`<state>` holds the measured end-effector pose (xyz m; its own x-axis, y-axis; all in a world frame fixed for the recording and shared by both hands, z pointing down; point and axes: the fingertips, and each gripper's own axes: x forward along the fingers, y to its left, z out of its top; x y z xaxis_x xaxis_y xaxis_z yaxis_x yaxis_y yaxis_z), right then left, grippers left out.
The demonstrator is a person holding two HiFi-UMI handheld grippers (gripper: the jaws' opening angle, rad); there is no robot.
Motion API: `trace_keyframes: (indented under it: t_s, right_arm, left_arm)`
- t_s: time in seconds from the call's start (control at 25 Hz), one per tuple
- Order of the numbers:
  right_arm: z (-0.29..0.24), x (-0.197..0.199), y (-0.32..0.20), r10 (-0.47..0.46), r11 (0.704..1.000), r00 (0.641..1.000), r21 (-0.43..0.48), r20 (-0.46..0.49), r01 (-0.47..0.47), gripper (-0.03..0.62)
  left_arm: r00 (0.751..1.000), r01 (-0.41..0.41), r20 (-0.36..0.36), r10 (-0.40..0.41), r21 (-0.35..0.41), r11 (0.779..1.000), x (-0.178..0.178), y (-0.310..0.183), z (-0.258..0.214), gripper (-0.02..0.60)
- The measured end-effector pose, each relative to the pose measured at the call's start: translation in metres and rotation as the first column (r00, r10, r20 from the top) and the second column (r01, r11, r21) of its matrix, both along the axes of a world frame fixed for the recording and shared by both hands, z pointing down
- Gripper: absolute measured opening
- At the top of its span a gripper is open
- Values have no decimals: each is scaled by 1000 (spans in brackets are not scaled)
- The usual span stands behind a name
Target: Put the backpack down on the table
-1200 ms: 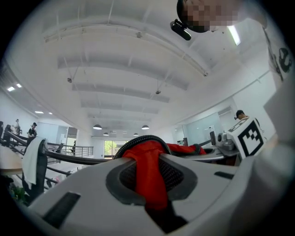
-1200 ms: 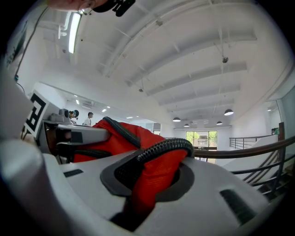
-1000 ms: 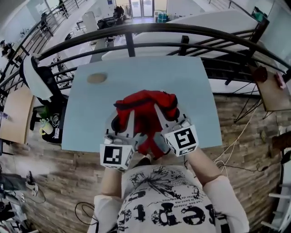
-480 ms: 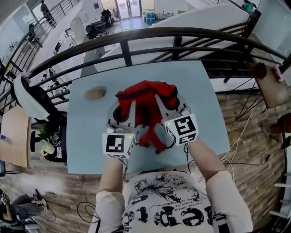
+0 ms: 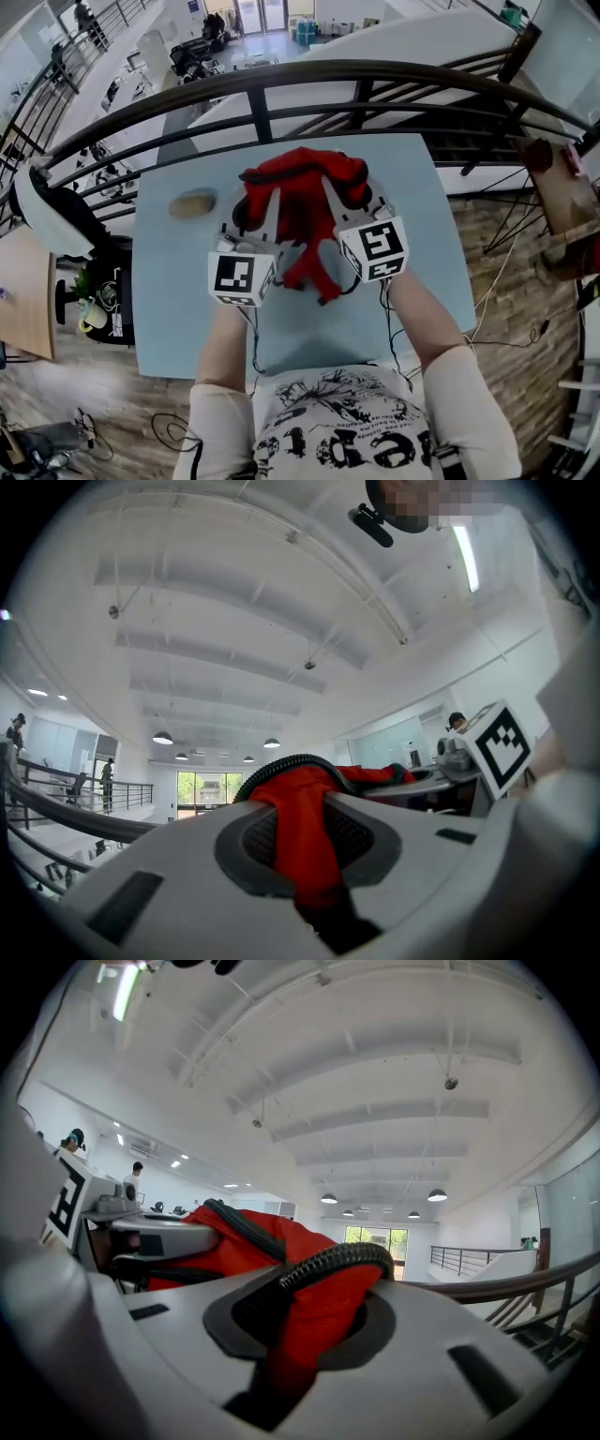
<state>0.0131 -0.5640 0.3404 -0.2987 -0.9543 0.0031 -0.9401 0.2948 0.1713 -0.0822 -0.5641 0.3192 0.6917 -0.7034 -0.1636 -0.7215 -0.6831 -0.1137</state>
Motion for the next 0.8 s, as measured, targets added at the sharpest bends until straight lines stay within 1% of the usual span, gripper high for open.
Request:
trace_keyframes:
  t_s: [0.12, 0.32, 0.52, 0.68, 0.8]
  right_arm:
    - [11, -2, -15, -5, 1000, 1000, -8, -6, 5, 69]
    - [56, -2, -32, 9, 996, 999, -91, 31, -6, 74]
    - [81, -5, -28, 2, 995, 999, -96, 35, 1, 77]
    - [104, -7, -21, -25, 989, 999, -148, 22, 28, 83]
    - [119, -7, -12, -43, 984, 999, -170, 12, 45, 86]
  left_arm:
    - [1000, -3, 1, 3, -4, 1000, -3, -15, 12, 52]
    - [1000, -4, 30, 6, -65, 998, -4, -32, 58, 52]
    - [999, -12, 43, 15, -75, 997, -7, -28, 81, 52]
    - [999, -14, 39, 19, -139, 990, -8, -21, 104, 52]
    - [999, -17, 33, 23, -175, 984, -9, -13, 122, 52]
